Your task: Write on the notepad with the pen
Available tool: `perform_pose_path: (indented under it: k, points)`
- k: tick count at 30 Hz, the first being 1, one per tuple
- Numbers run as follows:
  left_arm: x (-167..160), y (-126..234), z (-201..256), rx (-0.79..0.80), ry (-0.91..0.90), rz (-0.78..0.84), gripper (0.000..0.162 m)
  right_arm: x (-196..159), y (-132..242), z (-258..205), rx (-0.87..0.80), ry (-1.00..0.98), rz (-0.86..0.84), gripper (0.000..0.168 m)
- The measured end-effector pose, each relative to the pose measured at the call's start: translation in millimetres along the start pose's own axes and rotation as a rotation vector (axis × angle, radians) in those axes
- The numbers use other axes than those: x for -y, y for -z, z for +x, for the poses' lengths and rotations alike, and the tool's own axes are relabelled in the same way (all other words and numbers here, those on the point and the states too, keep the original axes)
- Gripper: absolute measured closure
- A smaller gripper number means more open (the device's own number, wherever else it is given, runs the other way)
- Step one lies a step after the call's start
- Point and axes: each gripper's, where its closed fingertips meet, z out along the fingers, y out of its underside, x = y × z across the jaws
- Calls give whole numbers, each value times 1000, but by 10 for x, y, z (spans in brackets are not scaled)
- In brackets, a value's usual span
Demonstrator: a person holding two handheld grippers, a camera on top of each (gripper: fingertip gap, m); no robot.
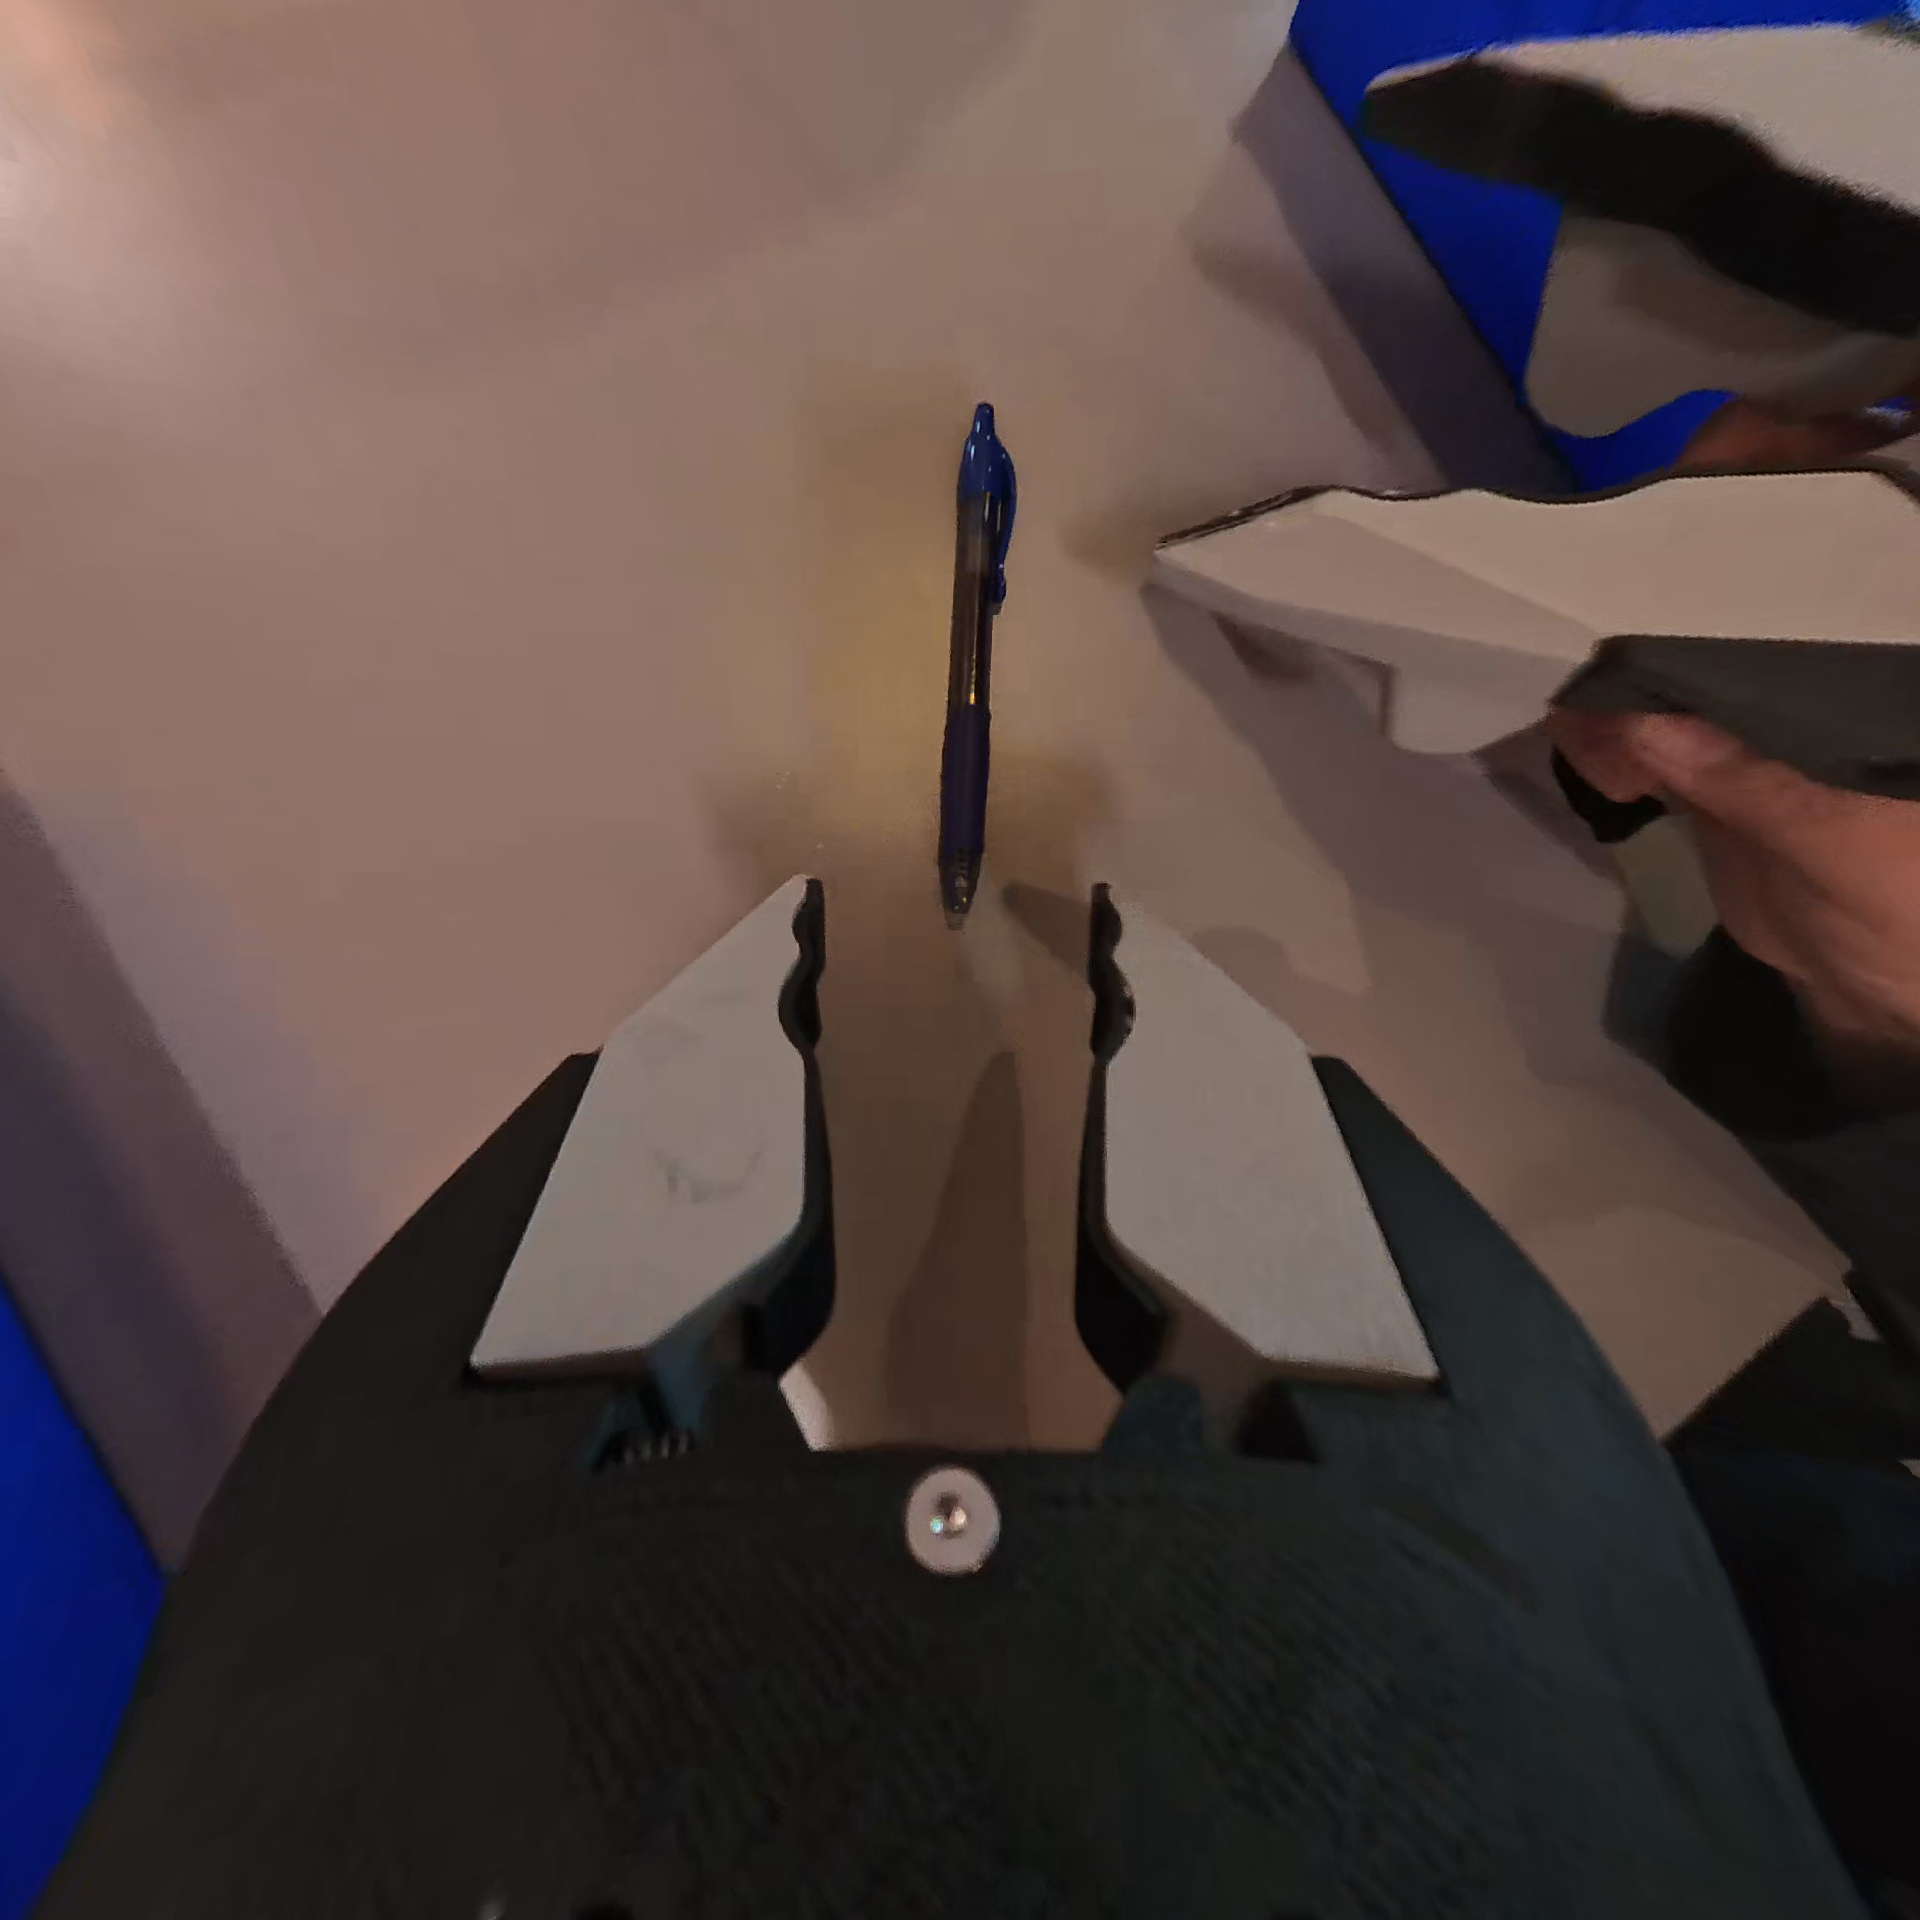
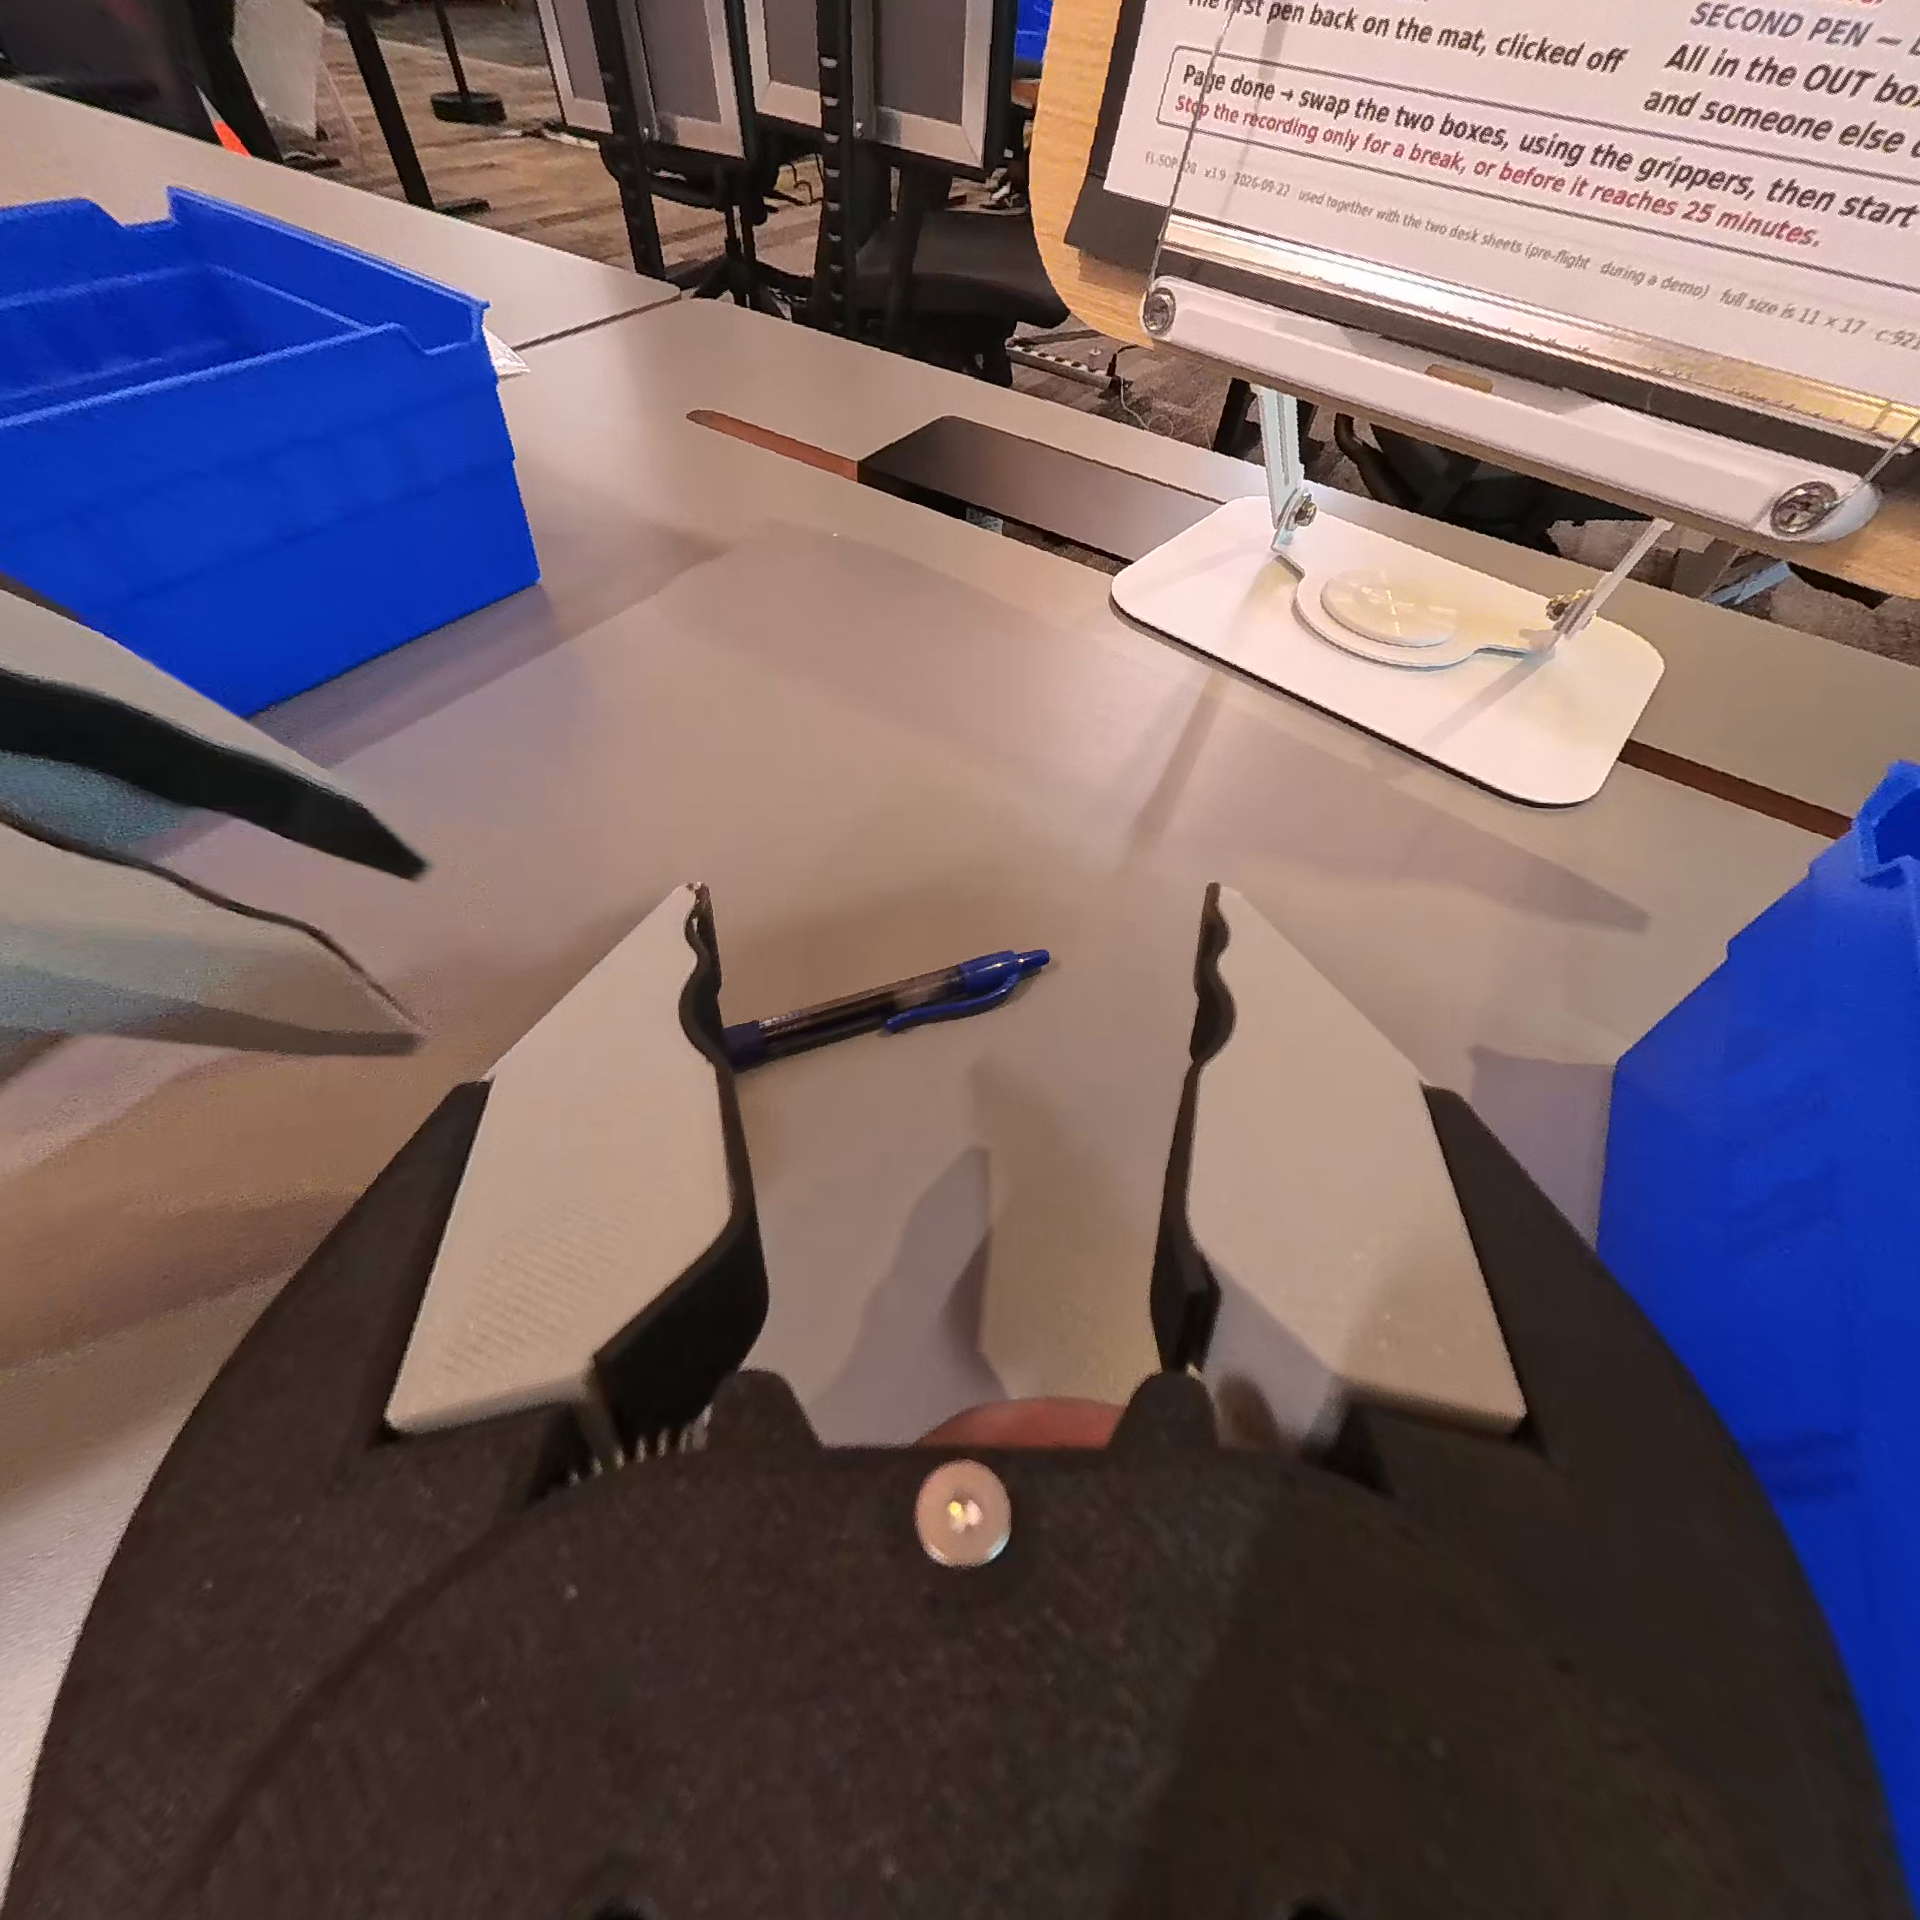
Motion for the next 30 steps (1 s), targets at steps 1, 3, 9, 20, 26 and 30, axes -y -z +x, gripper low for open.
perform_pose_path:
  k: [1,3,9,20,26,30]
  points:
    - [21,100,5,-1,1,23,112,4,3,-2,1,0,1,80]
    - [76,319,-6,7,0,70,111,11,8,-3,2,-2,5,80]
    - [233,967,-270,63,35,195,108,25,21,-10,5,-6,11,80]
    - [48,1554,-1431,223,252,259,108,8,19,-35,14,-6,6,80]
    - [-309,1432,-1997,263,340,144,108,-5,11,-37,16,-6,1,80]
    - [-582,1317,-2291,295,402,55,108,-16,2,-37,16,-6,-4,80]
